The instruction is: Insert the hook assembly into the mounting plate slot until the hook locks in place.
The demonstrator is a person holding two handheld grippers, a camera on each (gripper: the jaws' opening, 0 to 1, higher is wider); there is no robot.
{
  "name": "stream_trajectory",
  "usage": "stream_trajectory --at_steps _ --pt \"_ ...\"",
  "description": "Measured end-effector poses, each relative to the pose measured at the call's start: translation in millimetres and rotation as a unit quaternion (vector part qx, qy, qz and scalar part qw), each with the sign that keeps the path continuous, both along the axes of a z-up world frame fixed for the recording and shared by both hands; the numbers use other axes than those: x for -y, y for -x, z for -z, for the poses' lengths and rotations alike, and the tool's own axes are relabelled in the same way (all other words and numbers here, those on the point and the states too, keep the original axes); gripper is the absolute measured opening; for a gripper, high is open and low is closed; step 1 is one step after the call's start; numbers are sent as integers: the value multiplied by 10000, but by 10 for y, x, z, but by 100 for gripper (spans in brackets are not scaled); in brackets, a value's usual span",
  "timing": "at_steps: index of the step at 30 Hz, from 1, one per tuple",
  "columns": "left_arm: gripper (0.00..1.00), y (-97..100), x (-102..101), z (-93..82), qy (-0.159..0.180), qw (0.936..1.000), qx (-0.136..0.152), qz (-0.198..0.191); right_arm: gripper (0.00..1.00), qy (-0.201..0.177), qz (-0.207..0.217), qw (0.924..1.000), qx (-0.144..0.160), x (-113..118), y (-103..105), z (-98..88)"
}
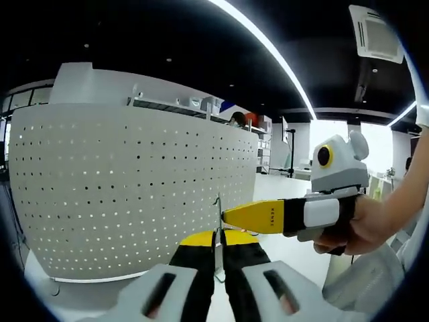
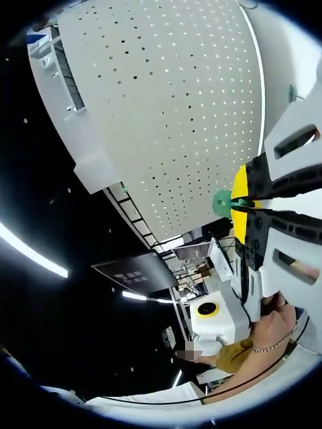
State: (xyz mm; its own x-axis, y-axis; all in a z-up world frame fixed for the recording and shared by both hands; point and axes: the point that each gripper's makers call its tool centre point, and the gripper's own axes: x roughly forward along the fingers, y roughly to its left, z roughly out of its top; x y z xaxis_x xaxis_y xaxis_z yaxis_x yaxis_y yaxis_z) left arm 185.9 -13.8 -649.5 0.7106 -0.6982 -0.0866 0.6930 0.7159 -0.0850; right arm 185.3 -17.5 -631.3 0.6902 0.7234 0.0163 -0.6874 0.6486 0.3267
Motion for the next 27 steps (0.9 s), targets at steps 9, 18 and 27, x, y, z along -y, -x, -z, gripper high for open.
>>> stream_trajectory --at_steps 9,18,27 --pt "2 6 17 -10 -64 10000 27 22 0 -48 -3 10000 20 15 10 -12" --pt "4 34 29 5 -112 9998 77 149 0 -64 -56 10000 -34 11 37 -4" --pt "32 12 32 60 -103 9998 -67 172 0 -52 -78 9999 -51 11 33 -17"
